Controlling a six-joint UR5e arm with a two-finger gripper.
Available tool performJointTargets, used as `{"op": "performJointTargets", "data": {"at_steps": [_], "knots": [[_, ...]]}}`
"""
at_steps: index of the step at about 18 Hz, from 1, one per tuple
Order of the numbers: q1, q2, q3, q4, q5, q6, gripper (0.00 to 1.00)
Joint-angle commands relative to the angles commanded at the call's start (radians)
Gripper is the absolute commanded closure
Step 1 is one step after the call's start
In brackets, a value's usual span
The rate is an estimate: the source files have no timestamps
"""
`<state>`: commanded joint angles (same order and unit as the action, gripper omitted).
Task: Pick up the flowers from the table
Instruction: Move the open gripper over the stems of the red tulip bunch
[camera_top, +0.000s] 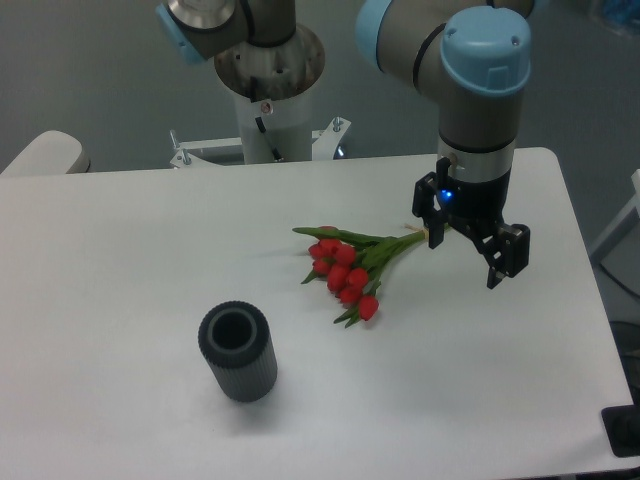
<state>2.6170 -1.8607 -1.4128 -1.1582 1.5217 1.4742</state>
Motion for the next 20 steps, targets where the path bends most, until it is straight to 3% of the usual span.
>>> {"op": "performJointTargets", "data": {"at_steps": [7, 12, 18, 20], "knots": [[0.009, 0.005, -0.07, 0.017, 0.0, -0.002, 0.0], [0.015, 0.038, -0.132, 0.021, 0.002, -0.002, 0.0], [0.015, 0.072, -0.279, 0.063, 0.003, -0.009, 0.0], [0.015, 0.078, -0.32, 0.066, 0.061, -0.011, 0.0]]}}
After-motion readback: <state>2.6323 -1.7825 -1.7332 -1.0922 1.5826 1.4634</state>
